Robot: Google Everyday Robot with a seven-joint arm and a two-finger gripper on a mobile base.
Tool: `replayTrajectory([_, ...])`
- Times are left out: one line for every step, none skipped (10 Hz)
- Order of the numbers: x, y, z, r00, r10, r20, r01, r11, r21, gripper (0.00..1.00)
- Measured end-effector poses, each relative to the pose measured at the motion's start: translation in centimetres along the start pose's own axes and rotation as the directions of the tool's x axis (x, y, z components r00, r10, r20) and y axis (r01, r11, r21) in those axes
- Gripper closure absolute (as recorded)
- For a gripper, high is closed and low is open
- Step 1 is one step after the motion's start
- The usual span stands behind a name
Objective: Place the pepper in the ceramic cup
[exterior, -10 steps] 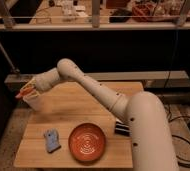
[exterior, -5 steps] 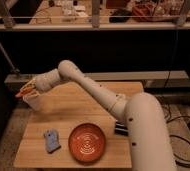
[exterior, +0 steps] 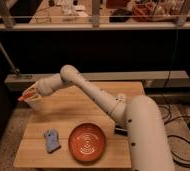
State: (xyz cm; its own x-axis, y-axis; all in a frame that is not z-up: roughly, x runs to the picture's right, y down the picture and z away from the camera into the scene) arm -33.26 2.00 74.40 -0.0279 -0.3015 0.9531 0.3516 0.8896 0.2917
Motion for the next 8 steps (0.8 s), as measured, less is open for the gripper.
replayTrajectory([0.0,-0.2,0.0,0.999,0.029,0.028,-0.029,0.999,0.027,1.0])
replayTrajectory([0.2,-0.6,-0.5,0.997,0.063,0.046,-0.067,0.994,0.088,1.0])
replayTrajectory([0.4,-1.1,-1.1,0.994,0.084,0.066,-0.093,0.986,0.141,1.0])
replayTrajectory([0.4,-1.4,-1.0,0.991,0.095,0.095,-0.109,0.98,0.164,1.0])
replayTrajectory([0.5,-1.7,-1.2,0.987,0.106,0.123,-0.128,0.973,0.193,1.0])
replayTrajectory([0.6,-1.8,-1.6,0.982,0.116,0.147,-0.147,0.965,0.219,1.0])
replayTrajectory([0.8,-2.1,-1.8,0.978,0.124,0.166,-0.163,0.956,0.243,1.0])
replayTrajectory([0.7,-2.1,-1.7,0.975,0.128,0.181,-0.171,0.954,0.245,1.0])
